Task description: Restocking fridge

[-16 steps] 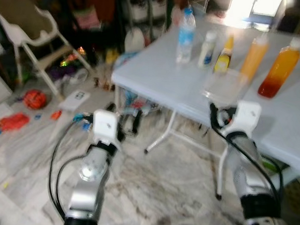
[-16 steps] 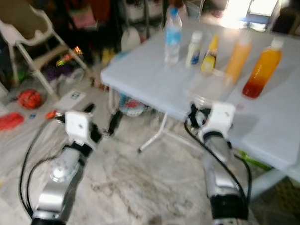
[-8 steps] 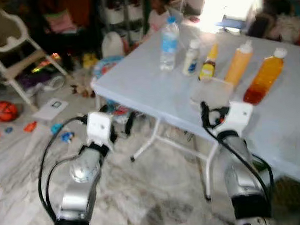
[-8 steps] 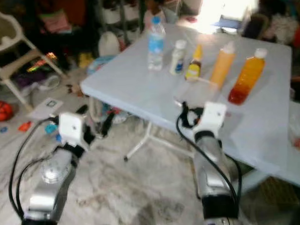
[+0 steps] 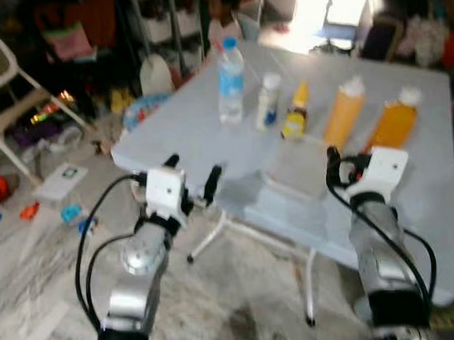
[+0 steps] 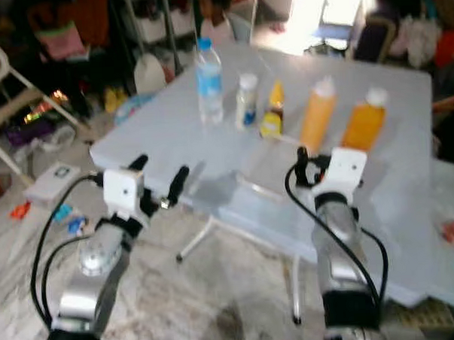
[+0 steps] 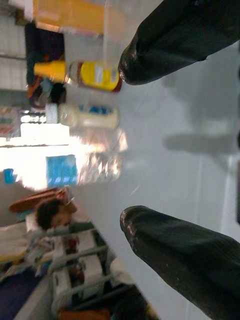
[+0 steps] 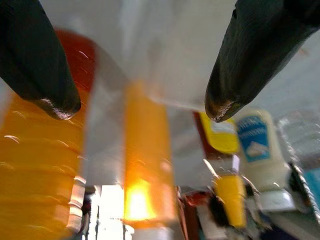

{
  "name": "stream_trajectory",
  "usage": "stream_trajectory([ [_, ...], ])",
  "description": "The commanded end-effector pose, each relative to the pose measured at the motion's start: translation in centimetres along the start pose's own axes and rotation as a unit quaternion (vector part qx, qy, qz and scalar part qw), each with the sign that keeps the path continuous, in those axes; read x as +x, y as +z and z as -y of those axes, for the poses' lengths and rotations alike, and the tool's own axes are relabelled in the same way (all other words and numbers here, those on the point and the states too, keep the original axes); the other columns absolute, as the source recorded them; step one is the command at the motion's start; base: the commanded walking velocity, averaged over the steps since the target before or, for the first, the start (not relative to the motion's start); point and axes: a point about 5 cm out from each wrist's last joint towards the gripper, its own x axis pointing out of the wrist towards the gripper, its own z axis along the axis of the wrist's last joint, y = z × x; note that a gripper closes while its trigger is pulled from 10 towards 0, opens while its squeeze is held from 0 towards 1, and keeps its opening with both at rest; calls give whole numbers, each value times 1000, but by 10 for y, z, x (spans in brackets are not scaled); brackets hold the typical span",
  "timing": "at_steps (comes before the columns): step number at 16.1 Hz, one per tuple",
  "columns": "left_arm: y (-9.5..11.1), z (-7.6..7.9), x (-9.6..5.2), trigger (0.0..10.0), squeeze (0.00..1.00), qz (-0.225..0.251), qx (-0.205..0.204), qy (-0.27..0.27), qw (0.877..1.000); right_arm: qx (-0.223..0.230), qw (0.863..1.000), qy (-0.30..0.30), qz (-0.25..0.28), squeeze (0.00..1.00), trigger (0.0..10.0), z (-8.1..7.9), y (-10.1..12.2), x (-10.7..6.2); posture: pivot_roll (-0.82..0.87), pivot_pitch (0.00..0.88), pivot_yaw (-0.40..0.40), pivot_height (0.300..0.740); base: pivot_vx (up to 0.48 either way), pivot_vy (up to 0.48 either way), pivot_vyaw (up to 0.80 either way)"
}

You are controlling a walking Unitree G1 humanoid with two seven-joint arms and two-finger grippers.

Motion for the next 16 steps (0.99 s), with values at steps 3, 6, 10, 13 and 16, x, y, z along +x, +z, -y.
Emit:
stream_trajectory([
  [3,1,-4,-1,10000,0,0,6,5,1000,23,1000,6,-10,0,10000,-5,0,3,15,0,-3,740,0,0,0],
  [6,1,-4,-2,10000,0,-2,7,2,1000,45,999,-11,-23,0,10000,-5,-2,6,21,0,1,740,0,0,0],
  [10,1,-4,-3,10000,0,-6,8,-3,1000,60,997,-24,-37,0,10000,-6,-7,-1,20,0,11,740,0,0,0],
  [13,1,-3,-3,10000,0,-7,9,-8,1000,81,995,-25,-50,0,10000,-6,-11,0,21,0,15,740,0,0,0],
  [16,2,-4,-4,10000,0,-9,12,-11,1000,96,992,-28,-73,0,10000,-6,-15,6,30,0,22,740,0,0,0],
])
